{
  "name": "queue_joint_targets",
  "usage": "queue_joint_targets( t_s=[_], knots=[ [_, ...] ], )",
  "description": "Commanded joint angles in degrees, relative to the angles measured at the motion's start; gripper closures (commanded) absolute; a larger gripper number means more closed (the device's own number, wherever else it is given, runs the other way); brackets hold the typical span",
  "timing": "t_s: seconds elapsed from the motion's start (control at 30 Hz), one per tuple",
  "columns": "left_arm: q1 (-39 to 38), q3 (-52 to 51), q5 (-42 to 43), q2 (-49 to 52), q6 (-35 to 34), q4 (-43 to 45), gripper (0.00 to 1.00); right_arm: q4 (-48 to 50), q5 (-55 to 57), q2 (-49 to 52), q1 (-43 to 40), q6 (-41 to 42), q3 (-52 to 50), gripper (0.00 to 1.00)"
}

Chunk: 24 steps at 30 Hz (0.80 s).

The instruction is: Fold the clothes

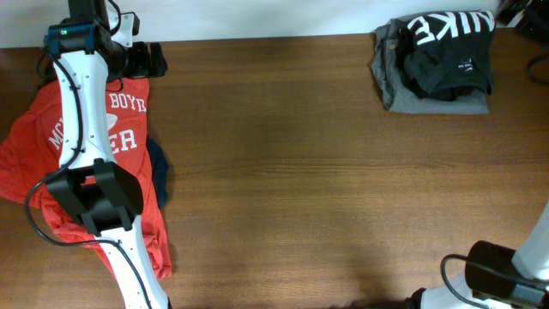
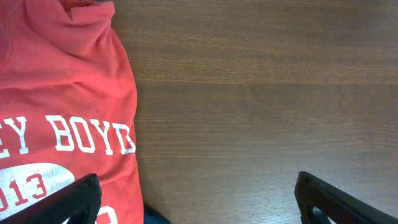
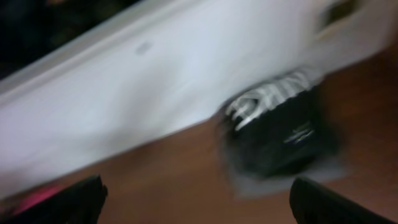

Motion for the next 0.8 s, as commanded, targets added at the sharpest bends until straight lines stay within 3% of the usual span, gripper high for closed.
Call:
queue_joint_targets(
  t_s=[0.0, 0.27, 0.4, 0.57, 0.67, 0.77],
  knots=[
    [-0.15, -0.15, 0.04, 0.57, 1.14, -0.04, 0.01, -2.45, -19.63, 0.31, 2.29, 7.02, -1.05, 0.01],
    [-0.15, -0.15, 0.04, 0.57, 1.14, -0.04, 0.01, -2.36, -20.02, 0.57, 2.93, 7.82, -1.09, 0.01],
    [-0.15, -0.15, 0.04, 0.57, 1.14, -0.04, 0.01, -2.38, -14.25, 0.66, 2.95, 7.39, -1.09, 0.01],
    [-0.15, -0.15, 0.04, 0.57, 1.14, -0.04, 0.01, -1.88, 7.26, -3.65, 7.32, 7.41, -4.57, 0.01],
    [-0.15, -0.15, 0.04, 0.57, 1.14, -0.04, 0.01, 4.57, 22.86, -12.83, 13.92, 7.41, -14.97, 0.01],
    [-0.15, -0.15, 0.04, 0.57, 1.14, -0.04, 0.01, 12.7, 29.55, -21.99, 17.25, 7.41, -27.98, 0.01]
  ],
)
